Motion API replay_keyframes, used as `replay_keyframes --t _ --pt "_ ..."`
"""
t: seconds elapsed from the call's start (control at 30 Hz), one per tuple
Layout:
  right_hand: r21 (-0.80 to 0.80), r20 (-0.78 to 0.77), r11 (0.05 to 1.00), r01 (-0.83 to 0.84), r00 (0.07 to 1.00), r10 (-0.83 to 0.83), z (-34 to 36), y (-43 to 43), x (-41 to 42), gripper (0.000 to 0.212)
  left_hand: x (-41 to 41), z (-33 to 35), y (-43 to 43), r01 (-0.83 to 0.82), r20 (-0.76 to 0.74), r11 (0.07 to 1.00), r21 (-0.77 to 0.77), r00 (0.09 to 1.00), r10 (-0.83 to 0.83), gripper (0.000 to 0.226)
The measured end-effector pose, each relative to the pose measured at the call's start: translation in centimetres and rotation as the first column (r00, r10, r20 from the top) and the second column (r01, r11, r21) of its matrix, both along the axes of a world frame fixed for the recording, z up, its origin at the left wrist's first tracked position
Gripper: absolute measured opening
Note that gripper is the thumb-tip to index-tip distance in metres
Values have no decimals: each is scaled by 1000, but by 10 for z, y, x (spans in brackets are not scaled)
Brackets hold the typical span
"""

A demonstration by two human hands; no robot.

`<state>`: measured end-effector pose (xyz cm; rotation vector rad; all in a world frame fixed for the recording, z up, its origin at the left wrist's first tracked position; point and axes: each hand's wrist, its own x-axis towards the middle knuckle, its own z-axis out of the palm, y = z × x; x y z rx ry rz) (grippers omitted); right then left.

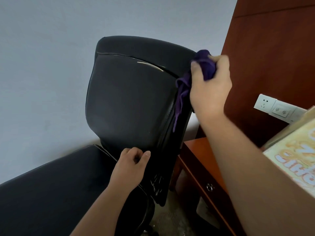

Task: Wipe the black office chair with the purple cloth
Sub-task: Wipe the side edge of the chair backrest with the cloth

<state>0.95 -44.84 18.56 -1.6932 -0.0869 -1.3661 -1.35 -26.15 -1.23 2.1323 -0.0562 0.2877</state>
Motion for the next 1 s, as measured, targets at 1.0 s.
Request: replay_keyframes --t 1.0 --pt "-314 -432 913 -262 896 108 -167 56 -63 28 4 2 -4 26 -17 998 -54 999 -27 24"
